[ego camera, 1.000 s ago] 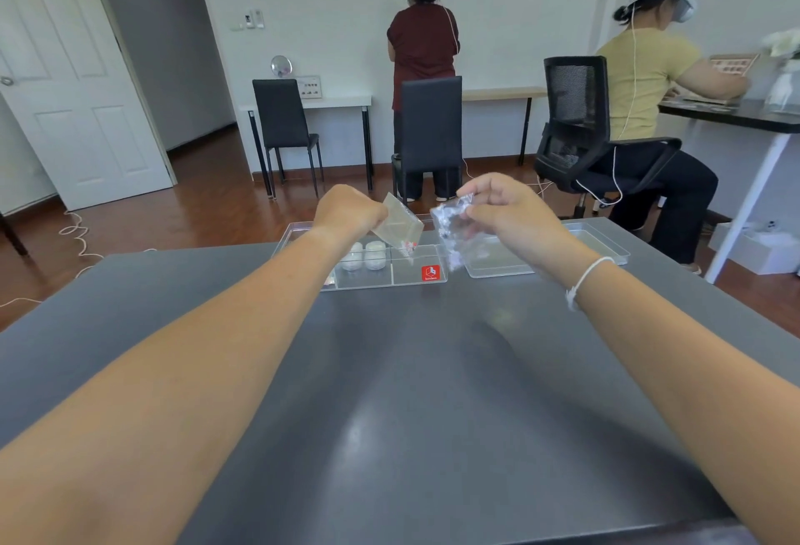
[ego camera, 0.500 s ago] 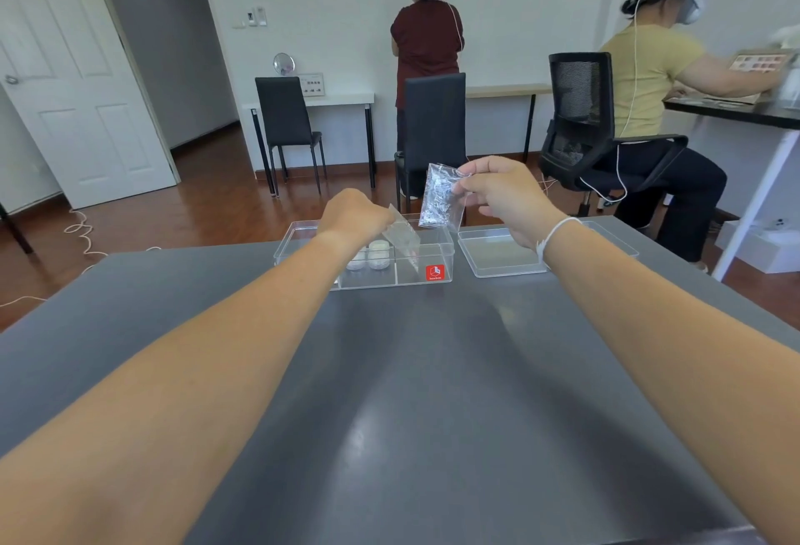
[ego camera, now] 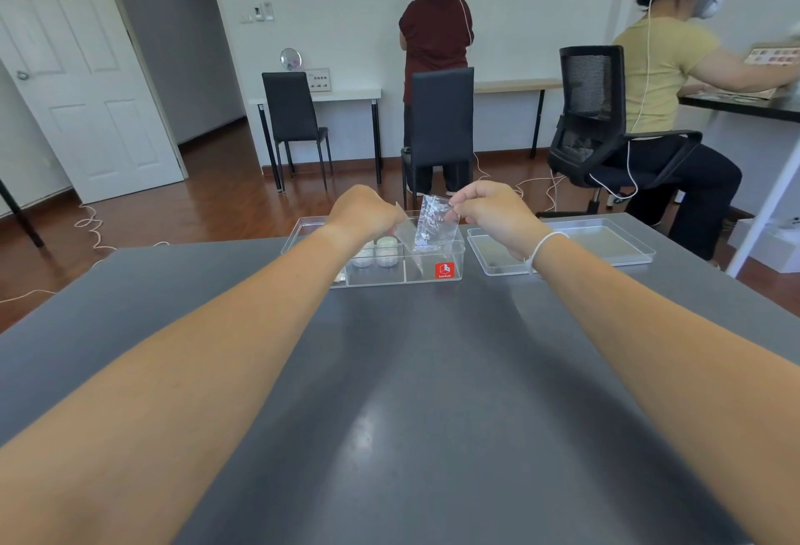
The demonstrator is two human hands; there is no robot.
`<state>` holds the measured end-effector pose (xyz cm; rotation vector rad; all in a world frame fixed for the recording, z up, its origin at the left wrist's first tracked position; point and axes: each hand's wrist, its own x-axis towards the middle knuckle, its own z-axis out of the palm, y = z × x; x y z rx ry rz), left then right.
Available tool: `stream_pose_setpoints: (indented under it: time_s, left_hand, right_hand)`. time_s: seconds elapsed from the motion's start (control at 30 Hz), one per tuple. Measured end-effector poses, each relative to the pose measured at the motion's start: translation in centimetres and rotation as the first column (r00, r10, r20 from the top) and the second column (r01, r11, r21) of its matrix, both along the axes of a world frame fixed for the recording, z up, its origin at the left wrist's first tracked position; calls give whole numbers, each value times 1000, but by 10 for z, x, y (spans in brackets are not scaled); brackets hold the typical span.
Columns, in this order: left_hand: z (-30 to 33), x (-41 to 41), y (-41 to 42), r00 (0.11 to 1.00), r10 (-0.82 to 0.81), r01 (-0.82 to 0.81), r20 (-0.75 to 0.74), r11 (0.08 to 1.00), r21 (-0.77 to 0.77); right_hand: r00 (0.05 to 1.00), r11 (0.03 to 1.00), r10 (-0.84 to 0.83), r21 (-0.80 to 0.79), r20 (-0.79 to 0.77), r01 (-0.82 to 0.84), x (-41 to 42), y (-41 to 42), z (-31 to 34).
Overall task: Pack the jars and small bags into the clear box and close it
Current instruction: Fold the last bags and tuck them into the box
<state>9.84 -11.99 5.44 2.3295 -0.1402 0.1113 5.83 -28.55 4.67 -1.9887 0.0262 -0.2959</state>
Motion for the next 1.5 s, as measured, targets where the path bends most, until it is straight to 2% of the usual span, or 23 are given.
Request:
stream_pose_setpoints:
  time_s: [0.2,0.4,0.67,0.9,1.07,1.33,1.5]
  left_hand:
    - [1,-3,0,1000,-7,7,2,1000,12]
    - [1,-6,1,1000,-22,22,12,1000,16]
    - [1,-6,1,1000,7,-7,-2,1000,7]
    - [1,-8,-1,1000,17,-17,-9,1000,-10]
    - [2,-9,-1,1000,20,-21,-10,1000,-4]
    - [-1,-10,-5,999,39,-39,5,992,121]
    - [-3,-10,-4,999,37,-39,27,996,78]
  right_hand:
    - [1000,988,-9,-152,22,12,5,6,-7]
    - [989,929,-126,-341,73,144,8,10,-12]
    - [988,936,-146,-315,57,156,14,10,-10]
    - [977,857,-210,-474,37,202,22,14,-16]
    - [977,867,-191,-450,99,215,17,15,-18]
    - [977,912,-141,-364,157,190,-2,0,-17]
    - [963,930,-171,-290,207,227,-16,-18,-20]
